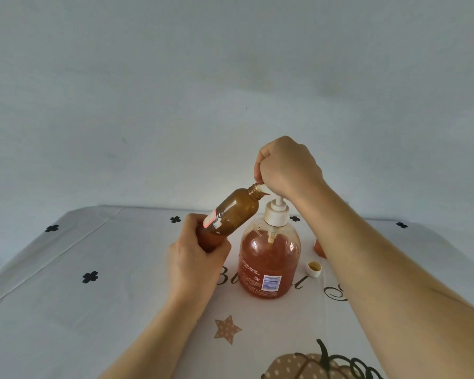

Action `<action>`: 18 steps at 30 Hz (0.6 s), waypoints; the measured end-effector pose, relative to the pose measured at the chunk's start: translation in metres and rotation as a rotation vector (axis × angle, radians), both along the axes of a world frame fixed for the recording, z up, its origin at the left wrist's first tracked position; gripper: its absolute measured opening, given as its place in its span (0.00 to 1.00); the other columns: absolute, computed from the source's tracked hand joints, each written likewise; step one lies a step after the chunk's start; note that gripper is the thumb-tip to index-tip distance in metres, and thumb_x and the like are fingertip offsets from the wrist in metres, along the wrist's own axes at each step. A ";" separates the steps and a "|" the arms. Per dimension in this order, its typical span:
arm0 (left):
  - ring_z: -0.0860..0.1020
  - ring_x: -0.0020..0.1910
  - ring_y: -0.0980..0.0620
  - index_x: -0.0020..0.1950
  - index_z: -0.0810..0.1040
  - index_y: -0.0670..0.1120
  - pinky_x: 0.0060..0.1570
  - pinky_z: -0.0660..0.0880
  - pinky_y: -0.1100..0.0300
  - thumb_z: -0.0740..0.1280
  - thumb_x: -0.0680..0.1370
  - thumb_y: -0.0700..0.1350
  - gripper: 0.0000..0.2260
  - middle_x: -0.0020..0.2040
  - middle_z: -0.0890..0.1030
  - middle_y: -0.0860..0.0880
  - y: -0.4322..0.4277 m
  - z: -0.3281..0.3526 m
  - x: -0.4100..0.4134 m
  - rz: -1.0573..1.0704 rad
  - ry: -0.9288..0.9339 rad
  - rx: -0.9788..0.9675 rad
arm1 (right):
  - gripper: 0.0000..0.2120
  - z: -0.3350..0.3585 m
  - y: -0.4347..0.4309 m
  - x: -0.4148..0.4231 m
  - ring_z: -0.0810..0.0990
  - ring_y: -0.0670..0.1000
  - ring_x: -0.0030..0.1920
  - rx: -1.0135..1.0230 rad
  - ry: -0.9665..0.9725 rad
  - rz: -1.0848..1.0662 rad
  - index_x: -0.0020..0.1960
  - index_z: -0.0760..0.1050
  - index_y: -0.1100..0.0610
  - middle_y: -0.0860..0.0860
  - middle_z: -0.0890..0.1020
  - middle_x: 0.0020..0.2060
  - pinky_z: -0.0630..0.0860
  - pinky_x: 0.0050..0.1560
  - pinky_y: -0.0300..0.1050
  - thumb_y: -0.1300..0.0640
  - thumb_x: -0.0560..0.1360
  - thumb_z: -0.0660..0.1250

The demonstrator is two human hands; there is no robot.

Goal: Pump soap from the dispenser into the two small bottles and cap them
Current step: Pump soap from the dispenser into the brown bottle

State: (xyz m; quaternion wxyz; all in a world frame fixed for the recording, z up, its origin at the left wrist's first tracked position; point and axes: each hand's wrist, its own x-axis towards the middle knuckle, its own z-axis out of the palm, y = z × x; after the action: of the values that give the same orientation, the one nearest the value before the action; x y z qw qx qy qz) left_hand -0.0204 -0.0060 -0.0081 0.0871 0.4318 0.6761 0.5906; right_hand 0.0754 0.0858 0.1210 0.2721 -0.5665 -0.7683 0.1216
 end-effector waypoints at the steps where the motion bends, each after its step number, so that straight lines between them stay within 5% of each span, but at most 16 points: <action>1: 0.74 0.34 0.67 0.48 0.72 0.51 0.30 0.68 0.75 0.71 0.71 0.38 0.12 0.34 0.76 0.56 0.000 0.001 0.000 -0.007 0.003 0.002 | 0.15 0.002 0.000 0.001 0.81 0.54 0.43 0.013 -0.002 0.001 0.47 0.82 0.56 0.52 0.84 0.43 0.74 0.40 0.43 0.67 0.74 0.58; 12: 0.74 0.35 0.68 0.49 0.72 0.52 0.31 0.69 0.76 0.71 0.72 0.38 0.13 0.36 0.77 0.57 0.000 -0.001 -0.001 -0.034 -0.021 0.011 | 0.15 0.004 0.000 -0.002 0.80 0.55 0.46 -0.023 -0.093 0.015 0.48 0.82 0.57 0.53 0.83 0.45 0.74 0.43 0.45 0.68 0.72 0.59; 18: 0.74 0.32 0.66 0.47 0.72 0.52 0.29 0.69 0.74 0.70 0.72 0.37 0.12 0.34 0.77 0.55 0.000 0.000 -0.001 -0.035 -0.036 0.012 | 0.14 0.003 0.002 -0.004 0.81 0.56 0.48 -0.050 -0.088 0.031 0.48 0.82 0.58 0.54 0.83 0.46 0.80 0.54 0.52 0.68 0.71 0.59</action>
State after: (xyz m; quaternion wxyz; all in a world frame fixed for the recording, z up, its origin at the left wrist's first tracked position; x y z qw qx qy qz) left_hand -0.0217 -0.0062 -0.0081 0.1066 0.4334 0.6632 0.6008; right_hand 0.0709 0.0878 0.1243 0.2220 -0.5660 -0.7848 0.1197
